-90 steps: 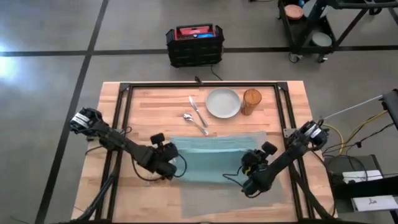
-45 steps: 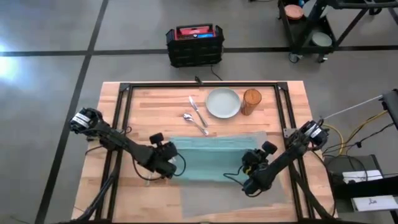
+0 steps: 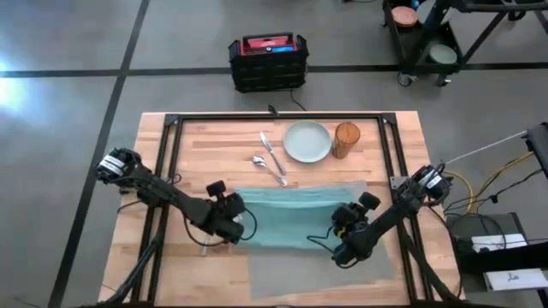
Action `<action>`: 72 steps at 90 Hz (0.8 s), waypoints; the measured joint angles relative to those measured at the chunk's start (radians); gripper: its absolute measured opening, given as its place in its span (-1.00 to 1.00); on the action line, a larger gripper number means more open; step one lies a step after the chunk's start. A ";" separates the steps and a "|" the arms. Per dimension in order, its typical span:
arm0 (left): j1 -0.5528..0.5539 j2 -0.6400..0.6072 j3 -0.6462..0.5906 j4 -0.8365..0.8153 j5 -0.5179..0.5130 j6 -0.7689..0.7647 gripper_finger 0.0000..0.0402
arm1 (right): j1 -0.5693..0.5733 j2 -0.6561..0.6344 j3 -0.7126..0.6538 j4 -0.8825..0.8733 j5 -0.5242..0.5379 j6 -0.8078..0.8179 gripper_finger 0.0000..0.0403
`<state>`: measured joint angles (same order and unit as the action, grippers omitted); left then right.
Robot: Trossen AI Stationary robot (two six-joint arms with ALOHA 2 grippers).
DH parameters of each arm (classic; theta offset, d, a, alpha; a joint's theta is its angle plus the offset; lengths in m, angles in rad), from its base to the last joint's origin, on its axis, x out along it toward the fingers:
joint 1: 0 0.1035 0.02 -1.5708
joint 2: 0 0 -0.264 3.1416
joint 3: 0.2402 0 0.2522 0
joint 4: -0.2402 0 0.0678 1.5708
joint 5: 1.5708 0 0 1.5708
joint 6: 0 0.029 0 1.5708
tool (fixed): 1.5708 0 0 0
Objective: Set table place
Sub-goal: Fold the blue napkin on the gray placemat
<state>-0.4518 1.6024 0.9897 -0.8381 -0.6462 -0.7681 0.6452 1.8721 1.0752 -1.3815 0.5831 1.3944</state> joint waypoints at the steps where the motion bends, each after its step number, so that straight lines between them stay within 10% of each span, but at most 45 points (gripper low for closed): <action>1: 0.001 0.000 0.000 0.000 0.000 0.000 -0.99 | -0.002 0.000 0.000 0.000 0.001 -0.002 -1.00; 72: 0.037 0.000 -0.003 -0.023 0.019 -0.025 -0.88 | -0.052 0.000 0.000 0.000 -0.014 0.021 -0.98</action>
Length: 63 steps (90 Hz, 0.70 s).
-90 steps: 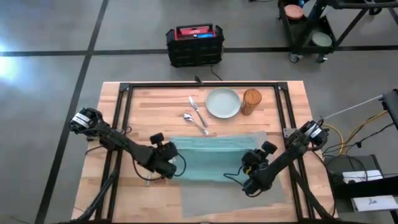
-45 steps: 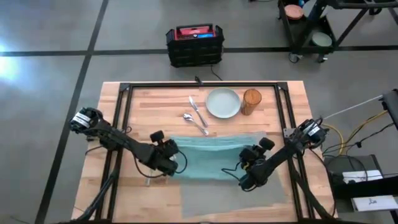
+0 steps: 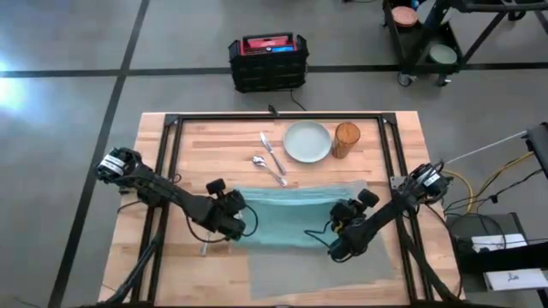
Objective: Set table place
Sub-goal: Fold the blue napkin on the gray placemat
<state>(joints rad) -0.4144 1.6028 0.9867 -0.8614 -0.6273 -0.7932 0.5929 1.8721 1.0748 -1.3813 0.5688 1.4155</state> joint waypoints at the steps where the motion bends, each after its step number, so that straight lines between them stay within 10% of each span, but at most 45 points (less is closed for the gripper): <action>1: 0.002 0.000 0.000 -0.004 0.002 -0.002 -0.86 | -0.001 0.000 0.000 0.000 0.000 0.000 -0.97; 37: 0.029 0.000 -0.001 -0.071 0.018 -0.020 -0.02 | -0.036 -0.006 -0.002 -0.085 0.000 -0.010 -0.13; 63: 0.015 -0.037 0.041 0.004 0.070 0.036 0.13 | -0.019 -0.200 -0.001 -0.033 -0.022 -0.134 0.17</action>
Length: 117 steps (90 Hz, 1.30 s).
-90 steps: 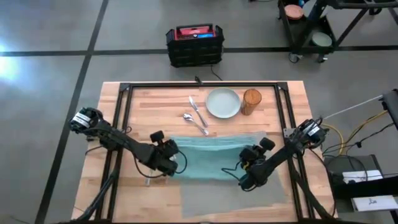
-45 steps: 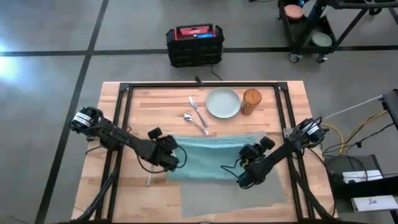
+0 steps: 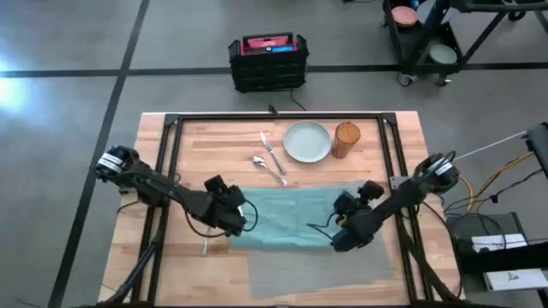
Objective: Set table place
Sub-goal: Fold the blue napkin on the gray placemat
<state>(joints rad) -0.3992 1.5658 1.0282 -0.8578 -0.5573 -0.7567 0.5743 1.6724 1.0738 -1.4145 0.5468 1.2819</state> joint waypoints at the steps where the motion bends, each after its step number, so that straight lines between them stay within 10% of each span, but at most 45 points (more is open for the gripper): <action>1: 0.000 -0.001 0.000 0.013 0.013 0.011 0.13 | 0.002 -0.013 -0.001 0.017 -0.003 -0.015 0.17; 31: 0.010 0.003 -0.102 0.441 0.257 0.218 -0.01 | -0.030 -0.263 -0.220 0.875 -0.178 -0.564 0.11; 101: 0.063 0.003 -0.115 0.510 0.208 0.214 -0.32 | -0.392 -0.135 -0.366 1.331 -0.084 -0.888 -0.03; 117: 0.063 0.003 -0.114 0.494 0.272 0.226 -0.37 | -0.382 -0.168 -0.344 1.277 -0.257 -0.882 -0.03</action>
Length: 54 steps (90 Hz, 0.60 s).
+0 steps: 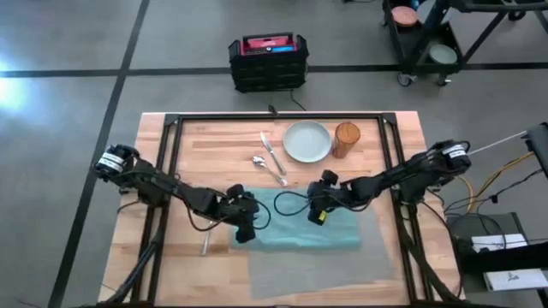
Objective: Set table place
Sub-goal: Fold the blue napkin on the gray placemat
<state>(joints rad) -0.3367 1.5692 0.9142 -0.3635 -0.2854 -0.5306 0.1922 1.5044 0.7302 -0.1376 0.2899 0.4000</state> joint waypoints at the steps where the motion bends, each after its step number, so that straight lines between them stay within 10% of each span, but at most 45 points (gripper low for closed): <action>1: 0.000 0.000 0.000 -0.003 0.009 0.000 -0.38 | 0.002 -0.007 0.004 -0.001 -0.017 0.000 -0.03; 16: 0.000 -0.003 0.000 0.000 0.101 0.022 -0.37 | 0.046 -0.109 0.017 -0.021 -0.219 -0.005 -0.02; 54: 0.044 0.022 0.009 0.099 0.090 0.155 0.21 | 0.170 -0.158 0.016 -0.139 -0.266 0.109 0.34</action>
<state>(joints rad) -0.2923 1.5917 0.9231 -0.2644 -0.1953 -0.3756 0.3623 1.3468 0.7459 -0.2766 0.0240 0.5092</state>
